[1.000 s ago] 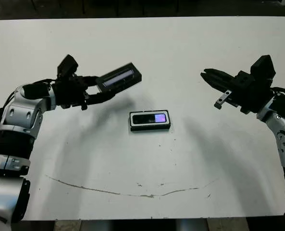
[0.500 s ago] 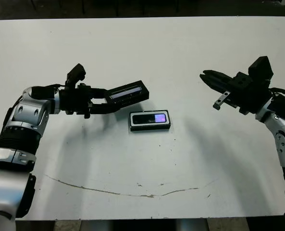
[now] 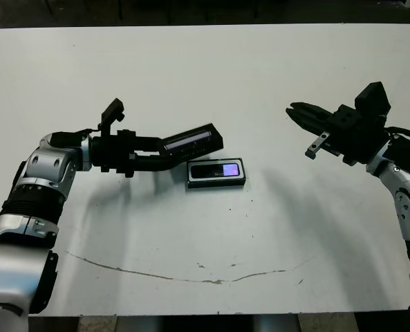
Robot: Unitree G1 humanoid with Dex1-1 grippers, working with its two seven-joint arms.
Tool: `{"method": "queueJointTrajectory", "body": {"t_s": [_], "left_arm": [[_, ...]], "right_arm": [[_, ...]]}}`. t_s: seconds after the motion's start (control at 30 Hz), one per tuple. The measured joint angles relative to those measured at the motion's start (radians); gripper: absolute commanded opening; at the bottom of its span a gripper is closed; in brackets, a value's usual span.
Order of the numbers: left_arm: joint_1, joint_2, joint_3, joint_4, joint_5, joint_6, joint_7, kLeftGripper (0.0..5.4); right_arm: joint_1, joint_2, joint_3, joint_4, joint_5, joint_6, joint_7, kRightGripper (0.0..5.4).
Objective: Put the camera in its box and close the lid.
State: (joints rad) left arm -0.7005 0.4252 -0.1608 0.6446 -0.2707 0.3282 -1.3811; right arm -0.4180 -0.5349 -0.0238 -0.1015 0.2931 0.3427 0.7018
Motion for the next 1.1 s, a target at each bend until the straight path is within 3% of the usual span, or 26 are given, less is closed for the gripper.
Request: {"method": "queueJointTrajectory", "body": {"t_s": [0.63,1.1], "left_arm": [[-0.070,-0.066,-0.073,0.180,0.073,-0.138,-0.067,2.66],[-0.106,-0.077,-0.146,0.169,0.136,-0.223,-0.101,2.66]], "right_arm": [[-0.001,-0.006,0.000,-0.002,0.001,0.000,0.008,0.00],[-0.002,-0.007,-0.001,0.007,0.003,-0.017,0.021,0.00]]}}
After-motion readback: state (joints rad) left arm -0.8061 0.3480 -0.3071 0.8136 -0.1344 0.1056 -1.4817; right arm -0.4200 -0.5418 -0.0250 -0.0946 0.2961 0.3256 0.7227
